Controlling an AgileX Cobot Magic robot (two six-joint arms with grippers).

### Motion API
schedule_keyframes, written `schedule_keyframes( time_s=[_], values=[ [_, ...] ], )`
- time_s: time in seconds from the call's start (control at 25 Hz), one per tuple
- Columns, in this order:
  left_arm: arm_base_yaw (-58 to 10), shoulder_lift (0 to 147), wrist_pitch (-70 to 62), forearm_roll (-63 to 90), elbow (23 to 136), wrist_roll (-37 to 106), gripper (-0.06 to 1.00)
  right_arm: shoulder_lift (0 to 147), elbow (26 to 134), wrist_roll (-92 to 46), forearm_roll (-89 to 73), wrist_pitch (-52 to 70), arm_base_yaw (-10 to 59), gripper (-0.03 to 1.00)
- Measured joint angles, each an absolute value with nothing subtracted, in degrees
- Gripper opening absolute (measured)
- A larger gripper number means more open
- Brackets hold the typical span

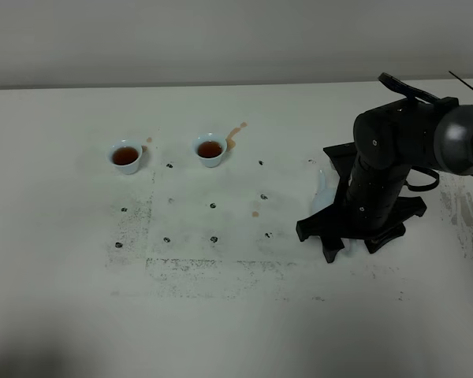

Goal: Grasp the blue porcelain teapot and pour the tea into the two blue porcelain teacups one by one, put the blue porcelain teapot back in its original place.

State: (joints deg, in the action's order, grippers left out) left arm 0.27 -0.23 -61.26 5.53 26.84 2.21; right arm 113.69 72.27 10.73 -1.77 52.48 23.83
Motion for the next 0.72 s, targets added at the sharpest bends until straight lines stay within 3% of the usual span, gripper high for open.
schedule_keyframes(
  time_s=[0.2, 0.72],
  values=[
    [0.27, -0.23, -61.26, 5.53, 26.84, 2.21, 0.74, 113.69, 72.27, 10.78, -1.77, 54.47, 23.83, 0.64],
    [0.27, -0.23, -61.26, 5.53, 26.84, 2.21, 0.74, 97.94, 72.27, 13.27, 2.34, 59.41, 21.82, 0.58]
  ],
)
